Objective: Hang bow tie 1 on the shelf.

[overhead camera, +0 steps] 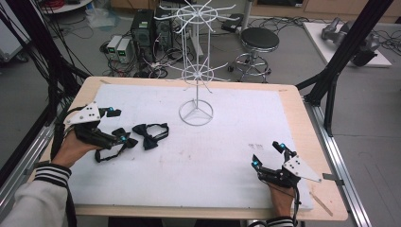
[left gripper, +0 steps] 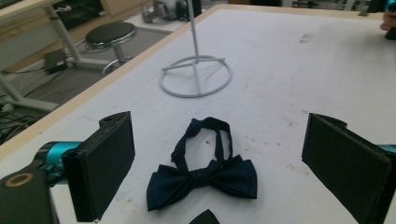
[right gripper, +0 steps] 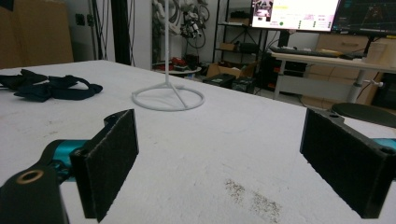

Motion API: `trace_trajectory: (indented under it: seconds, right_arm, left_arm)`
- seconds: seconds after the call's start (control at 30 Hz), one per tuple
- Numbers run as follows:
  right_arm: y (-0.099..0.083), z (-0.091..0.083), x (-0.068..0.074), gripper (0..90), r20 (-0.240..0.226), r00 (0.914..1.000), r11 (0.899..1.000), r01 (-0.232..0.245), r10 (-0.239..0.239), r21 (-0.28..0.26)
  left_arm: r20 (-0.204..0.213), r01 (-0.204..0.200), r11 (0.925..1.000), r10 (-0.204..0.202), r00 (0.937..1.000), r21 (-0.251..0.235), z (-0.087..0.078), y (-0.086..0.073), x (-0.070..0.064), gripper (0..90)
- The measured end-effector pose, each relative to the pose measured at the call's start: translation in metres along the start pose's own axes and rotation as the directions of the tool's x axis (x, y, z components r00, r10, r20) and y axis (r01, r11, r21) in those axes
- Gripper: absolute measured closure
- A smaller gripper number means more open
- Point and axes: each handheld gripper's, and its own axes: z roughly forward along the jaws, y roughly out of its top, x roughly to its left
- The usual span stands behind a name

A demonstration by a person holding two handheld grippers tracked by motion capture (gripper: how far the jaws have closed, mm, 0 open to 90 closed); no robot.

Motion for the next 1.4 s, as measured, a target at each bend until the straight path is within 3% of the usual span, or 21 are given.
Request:
trace_trajectory:
  seconds: [0.3, 0.37, 0.47, 0.5, 0.73, 0.97, 1.13, 1.27, 1.33, 1.4]
  right_arm:
    - [0.000, 0.000, 0.000, 10.9, 0.001, 1.0000, 1.000, 0.005, -0.005, -0.002]
    - [0.000, 0.000, 0.000, 10.9, 0.001, 1.0000, 1.000, -0.002, 0.002, -0.001]
    - [0.000, 0.000, -0.001, 10.9, 0.001, 1.0000, 1.000, -0.001, 0.001, -0.003]
    - [0.000, 0.000, -0.001, 10.9, 0.000, 1.0000, 1.000, -0.001, 0.001, -0.003]
    - [0.000, 0.000, -0.001, 10.9, -0.002, 1.0000, 1.000, -0.003, 0.003, -0.003]
    - [0.000, 0.000, -0.001, 10.9, -0.003, 0.9999, 1.000, -0.013, 0.013, 0.000]
    - [0.000, 0.000, -0.001, 10.9, -0.002, 0.9999, 1.000, -0.011, 0.011, 0.000]
    - [0.000, 0.000, -0.001, 10.9, -0.002, 0.9999, 1.000, -0.010, 0.010, 0.000]
    - [0.000, 0.000, -0.001, 10.9, -0.004, 0.9999, 1.000, -0.013, 0.013, 0.000]
    - [0.000, 0.000, -0.001, 10.9, -0.003, 0.9999, 1.000, -0.013, 0.013, 0.000]
  left_arm:
    - [0.043, -0.031, 0.9978, 0.028, 0.9987, 0.058, 0.008, 0.014, 0.010, 9.8]
    - [0.065, -0.061, 0.9941, 0.055, 0.9964, 0.089, 0.012, 0.019, 0.014, 9.8]
    - [0.074, -0.072, 0.9921, 0.064, 0.9952, 0.103, 0.015, 0.020, 0.015, 9.8]
    - [0.097, -0.083, 0.9911, 0.073, 0.9926, 0.104, 0.019, 0.022, 0.017, 9.8]
    - [0.117, -0.107, 0.9823, 0.089, 0.9892, 0.154, 0.030, 0.024, 0.022, 9.8]
    - [0.146, -0.155, 0.9609, 0.124, 0.9815, 0.229, 0.044, 0.030, 0.029, 9.9]
    - [0.170, -0.175, 0.9508, 0.134, 0.9763, 0.256, 0.054, 0.026, 0.029, 9.9]
    - [0.202, -0.200, 0.9308, 0.142, 0.9692, 0.306, 0.068, 0.020, 0.029, 9.9]
    - [0.203, -0.193, 0.9310, 0.134, 0.9701, 0.310, 0.070, 0.019, 0.028, 9.9]
    - [0.220, -0.210, 0.9167, 0.139, 0.9654, 0.340, 0.077, 0.015, 0.029, 9.9]
